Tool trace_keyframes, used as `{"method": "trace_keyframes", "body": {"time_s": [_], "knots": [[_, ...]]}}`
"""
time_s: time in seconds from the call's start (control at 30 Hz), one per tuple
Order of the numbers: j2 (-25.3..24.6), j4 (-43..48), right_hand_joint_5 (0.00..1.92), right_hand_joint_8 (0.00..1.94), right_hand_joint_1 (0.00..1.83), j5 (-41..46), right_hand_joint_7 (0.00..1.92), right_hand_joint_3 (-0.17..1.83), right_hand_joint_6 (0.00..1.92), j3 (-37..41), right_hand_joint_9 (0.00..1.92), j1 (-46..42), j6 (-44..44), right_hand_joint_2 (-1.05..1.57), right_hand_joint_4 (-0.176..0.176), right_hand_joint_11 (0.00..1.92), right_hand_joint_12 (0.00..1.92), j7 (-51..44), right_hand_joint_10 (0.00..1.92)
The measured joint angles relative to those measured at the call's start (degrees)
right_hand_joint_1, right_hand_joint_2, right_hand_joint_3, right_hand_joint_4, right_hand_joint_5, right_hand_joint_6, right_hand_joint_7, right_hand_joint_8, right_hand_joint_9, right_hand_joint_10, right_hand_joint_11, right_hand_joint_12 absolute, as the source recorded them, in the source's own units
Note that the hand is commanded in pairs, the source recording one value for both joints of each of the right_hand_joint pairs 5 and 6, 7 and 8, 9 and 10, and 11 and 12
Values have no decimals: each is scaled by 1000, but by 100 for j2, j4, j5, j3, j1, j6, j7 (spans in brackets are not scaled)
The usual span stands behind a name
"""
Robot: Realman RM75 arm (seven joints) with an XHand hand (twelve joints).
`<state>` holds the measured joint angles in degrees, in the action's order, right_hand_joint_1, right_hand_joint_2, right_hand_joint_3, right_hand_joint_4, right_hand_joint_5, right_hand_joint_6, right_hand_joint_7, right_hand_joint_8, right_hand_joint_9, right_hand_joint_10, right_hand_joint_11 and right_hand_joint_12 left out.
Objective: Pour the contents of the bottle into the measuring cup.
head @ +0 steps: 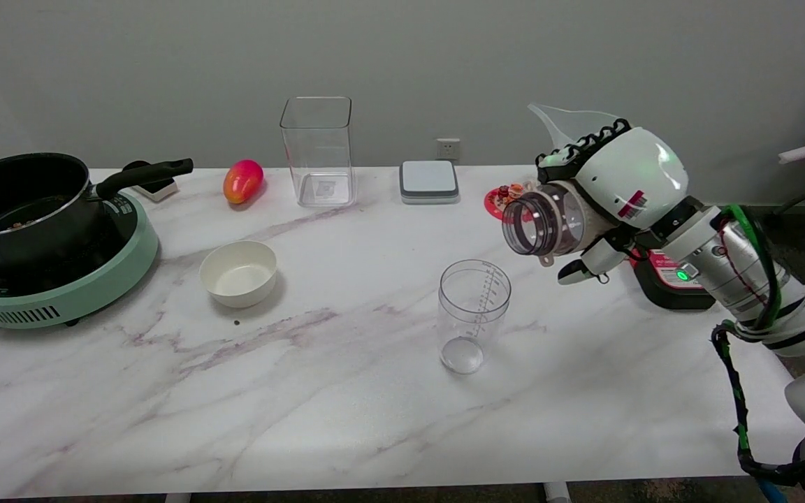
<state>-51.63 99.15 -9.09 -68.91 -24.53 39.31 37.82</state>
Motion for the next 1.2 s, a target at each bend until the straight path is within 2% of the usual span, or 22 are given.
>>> {"method": "trace_keyframes", "body": {"time_s": [1.2], "knots": [[137,458,1920,1883,1337,-1731,1883,262,1920,-35,1586,247,-165,1423,0,1366,1366,374,1586]]}}
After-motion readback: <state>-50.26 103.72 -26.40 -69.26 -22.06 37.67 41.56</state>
